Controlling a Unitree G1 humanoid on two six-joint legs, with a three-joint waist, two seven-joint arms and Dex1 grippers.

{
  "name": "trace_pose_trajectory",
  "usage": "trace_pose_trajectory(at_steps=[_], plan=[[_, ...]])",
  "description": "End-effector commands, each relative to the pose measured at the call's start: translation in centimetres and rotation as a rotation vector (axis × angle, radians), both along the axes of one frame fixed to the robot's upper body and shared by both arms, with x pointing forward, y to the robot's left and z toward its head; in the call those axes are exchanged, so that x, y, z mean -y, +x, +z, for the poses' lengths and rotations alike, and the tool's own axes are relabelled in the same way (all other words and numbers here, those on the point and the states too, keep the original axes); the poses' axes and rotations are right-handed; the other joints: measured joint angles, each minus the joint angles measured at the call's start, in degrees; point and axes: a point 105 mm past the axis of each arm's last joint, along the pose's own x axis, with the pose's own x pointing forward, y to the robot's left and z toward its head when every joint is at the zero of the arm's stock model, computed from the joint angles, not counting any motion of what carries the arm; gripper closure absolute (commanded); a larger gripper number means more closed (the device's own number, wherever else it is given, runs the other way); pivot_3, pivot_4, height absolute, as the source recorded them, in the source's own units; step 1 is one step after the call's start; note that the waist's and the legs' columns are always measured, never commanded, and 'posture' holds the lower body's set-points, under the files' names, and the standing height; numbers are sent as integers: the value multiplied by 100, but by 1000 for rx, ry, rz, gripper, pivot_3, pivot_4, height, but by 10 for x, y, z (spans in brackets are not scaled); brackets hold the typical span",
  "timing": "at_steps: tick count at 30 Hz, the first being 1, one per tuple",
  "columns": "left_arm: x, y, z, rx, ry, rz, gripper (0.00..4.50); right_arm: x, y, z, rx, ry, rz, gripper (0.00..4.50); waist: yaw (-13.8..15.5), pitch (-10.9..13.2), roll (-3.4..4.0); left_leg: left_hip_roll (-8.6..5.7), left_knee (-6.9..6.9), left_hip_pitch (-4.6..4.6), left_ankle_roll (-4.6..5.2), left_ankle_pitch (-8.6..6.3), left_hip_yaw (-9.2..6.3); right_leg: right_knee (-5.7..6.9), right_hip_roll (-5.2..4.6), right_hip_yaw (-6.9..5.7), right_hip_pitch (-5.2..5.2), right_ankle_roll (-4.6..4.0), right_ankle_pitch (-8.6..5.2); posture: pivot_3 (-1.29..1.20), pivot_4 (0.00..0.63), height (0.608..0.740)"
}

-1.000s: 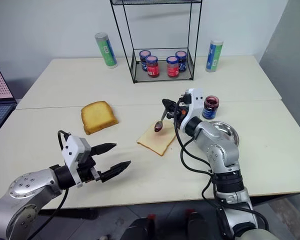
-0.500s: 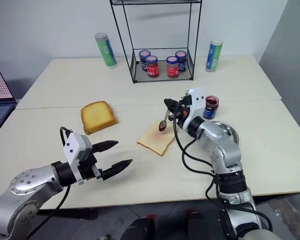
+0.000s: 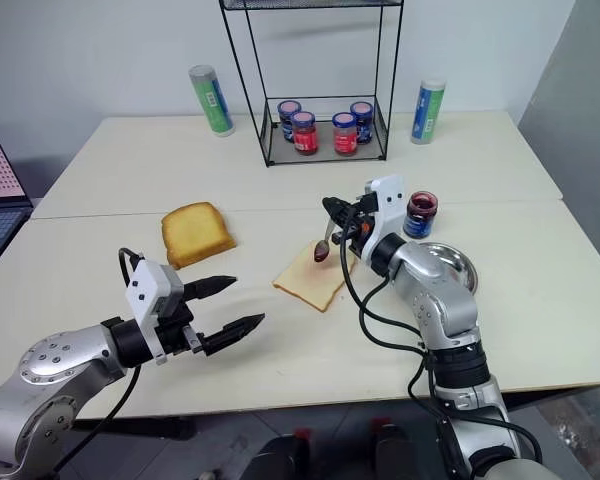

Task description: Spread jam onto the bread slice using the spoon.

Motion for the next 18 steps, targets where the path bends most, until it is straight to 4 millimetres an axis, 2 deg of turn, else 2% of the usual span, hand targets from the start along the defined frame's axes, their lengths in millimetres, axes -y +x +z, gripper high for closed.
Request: trace_pose_trajectory(at_steps=[1,14,18], plan=[[2,0,6,29,7,-26,0,-7,-12,15,115,-41,47,4420,0,0,0,0,0,0,0,0,1,0,0,0,0,0,0,0,150,740],[4,0,7,35,5,-36,0,0,-8,17,99,-7,17,4420,3,0,0,0,0,0,0,0,-2,0,0,0,0,0,0,0,150,740],[4,2,9,40,3,-32,0,-5,-10,20,110,-11,37,4420,3,0,0,0,0,0,0,0,-2,0,0,0,0,0,0,0,150,740]])
